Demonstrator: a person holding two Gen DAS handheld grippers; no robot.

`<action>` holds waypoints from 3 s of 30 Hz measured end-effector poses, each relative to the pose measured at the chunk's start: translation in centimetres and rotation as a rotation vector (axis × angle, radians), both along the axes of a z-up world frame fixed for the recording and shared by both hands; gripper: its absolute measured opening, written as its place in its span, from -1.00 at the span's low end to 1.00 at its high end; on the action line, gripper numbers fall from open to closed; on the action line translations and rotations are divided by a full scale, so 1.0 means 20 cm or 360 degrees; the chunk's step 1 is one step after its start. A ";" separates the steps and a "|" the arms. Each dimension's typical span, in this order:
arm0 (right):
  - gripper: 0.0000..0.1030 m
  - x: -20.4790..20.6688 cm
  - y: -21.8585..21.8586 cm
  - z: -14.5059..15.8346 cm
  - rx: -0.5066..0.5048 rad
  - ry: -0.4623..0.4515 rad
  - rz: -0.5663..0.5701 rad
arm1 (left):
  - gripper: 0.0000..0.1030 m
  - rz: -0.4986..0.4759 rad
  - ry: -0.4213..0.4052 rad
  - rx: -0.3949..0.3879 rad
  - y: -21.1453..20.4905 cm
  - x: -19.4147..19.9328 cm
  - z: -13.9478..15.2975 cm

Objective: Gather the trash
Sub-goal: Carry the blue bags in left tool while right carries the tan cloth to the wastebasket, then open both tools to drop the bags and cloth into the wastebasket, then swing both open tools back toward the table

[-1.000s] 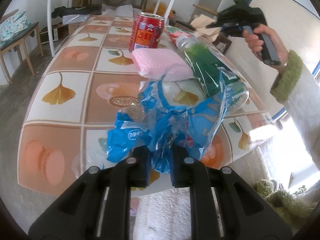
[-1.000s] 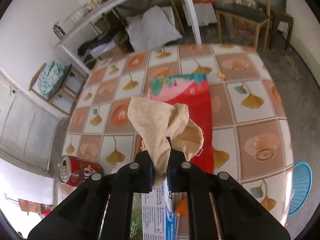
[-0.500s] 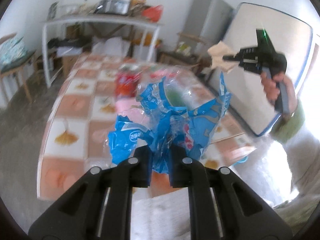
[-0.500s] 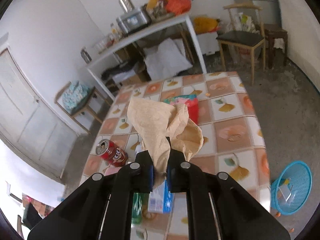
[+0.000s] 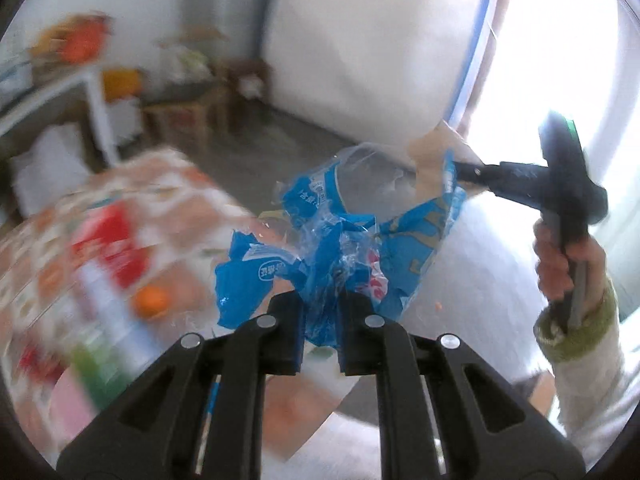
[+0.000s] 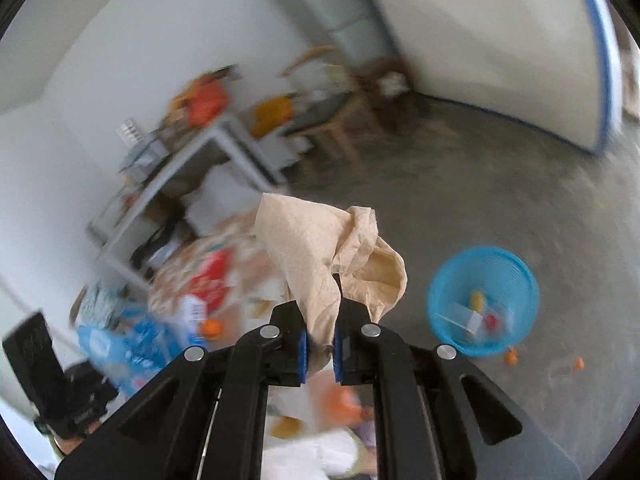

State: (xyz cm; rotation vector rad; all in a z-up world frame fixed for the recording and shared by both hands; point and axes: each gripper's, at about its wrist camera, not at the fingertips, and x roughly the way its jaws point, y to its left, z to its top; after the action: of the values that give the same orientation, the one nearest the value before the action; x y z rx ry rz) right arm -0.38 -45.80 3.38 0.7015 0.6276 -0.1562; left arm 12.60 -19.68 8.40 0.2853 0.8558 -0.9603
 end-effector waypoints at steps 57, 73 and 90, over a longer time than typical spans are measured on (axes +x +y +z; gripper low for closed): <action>0.30 0.00 -0.80 -1.32 0.0281 0.0522 -0.0559 | 0.62 -0.0094 0.0316 -0.0017 -0.99 0.32 -0.15; 0.68 -0.05 -0.02 -0.57 -0.0220 0.0394 -0.0124 | 0.65 0.0424 0.0052 -0.0210 0.32 -0.07 -0.07; 0.87 0.41 1.04 0.04 -0.0809 0.0104 0.0523 | 0.66 0.0938 -0.0247 -0.0484 1.46 -0.19 -0.10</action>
State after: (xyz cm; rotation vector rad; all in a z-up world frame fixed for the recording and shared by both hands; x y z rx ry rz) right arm 7.83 -24.90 4.23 0.0994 0.7211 -0.0295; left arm 8.81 9.49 6.32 -0.1516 0.5880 -0.4949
